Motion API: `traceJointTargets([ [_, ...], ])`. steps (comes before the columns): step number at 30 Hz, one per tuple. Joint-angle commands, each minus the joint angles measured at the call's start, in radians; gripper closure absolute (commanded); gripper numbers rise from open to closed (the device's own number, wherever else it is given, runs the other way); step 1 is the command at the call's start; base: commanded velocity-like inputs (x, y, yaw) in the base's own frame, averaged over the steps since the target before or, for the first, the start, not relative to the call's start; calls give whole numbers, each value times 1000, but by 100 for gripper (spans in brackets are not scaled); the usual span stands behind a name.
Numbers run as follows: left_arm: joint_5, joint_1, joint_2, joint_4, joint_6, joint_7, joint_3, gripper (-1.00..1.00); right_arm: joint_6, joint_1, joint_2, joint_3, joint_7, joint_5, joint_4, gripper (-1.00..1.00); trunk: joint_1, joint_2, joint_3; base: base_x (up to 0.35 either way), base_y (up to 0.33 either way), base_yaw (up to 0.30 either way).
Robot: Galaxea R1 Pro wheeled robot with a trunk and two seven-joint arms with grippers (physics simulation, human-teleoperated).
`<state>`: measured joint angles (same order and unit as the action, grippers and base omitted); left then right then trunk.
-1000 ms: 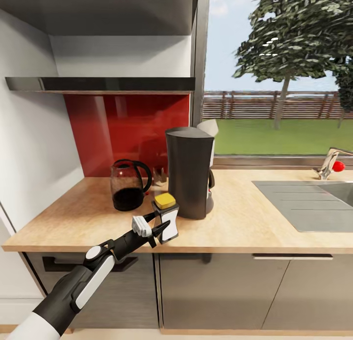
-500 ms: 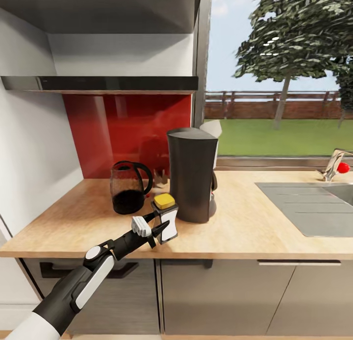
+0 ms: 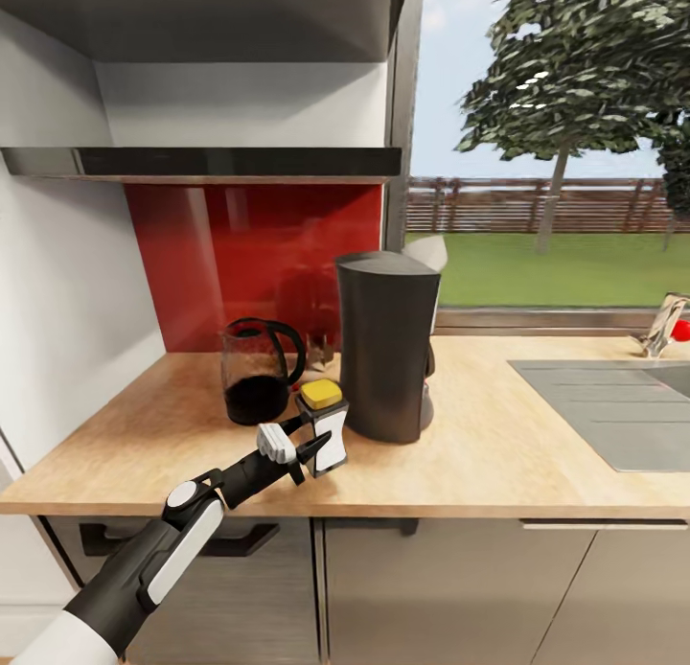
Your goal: Set up a coffee station on the kitchen countertop: keep the coffee maker on the countertop, move the bottle of coffee from the kitchen shelf to the counter next to the coffee maker, place a paper coffee filter on top of the coffee maker, put the saucer next to the coffee maker with the coffee cup on the saucer, and place the electric kettle next to the coffee maker.
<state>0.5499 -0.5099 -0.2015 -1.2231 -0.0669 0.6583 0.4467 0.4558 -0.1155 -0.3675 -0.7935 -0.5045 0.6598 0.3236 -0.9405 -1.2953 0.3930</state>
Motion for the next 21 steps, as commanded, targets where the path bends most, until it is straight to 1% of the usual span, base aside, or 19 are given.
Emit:
traceJointTargets([
  [1,4,-1,-1,1,-5,1,3,100,3,-1,-1,-7,-3,11,0,-100,0,-1,1,49,35,0],
  [6,4,-2,-1,0,-5,1,3,100,3,-1,-1,-7,-3,11,0,-100,0,-1,1,129,8,0],
  [14,4,-2,-1,-5,-5,1,3,100,3,-1,-1,-7,-3,11,0,-100,0,-1,1,19,1,0],
  [20,4,-1,-1,-7,-5,1,3,100,3,-1,-1,-7,-5,11,0,-100,-23,-43,20,0,0,0],
  [21,4,-2,-1,-7,-5,1,3,100,3,-1,-1,-7,-5,11,0,-100,-23,-43,20,0,0,0],
])
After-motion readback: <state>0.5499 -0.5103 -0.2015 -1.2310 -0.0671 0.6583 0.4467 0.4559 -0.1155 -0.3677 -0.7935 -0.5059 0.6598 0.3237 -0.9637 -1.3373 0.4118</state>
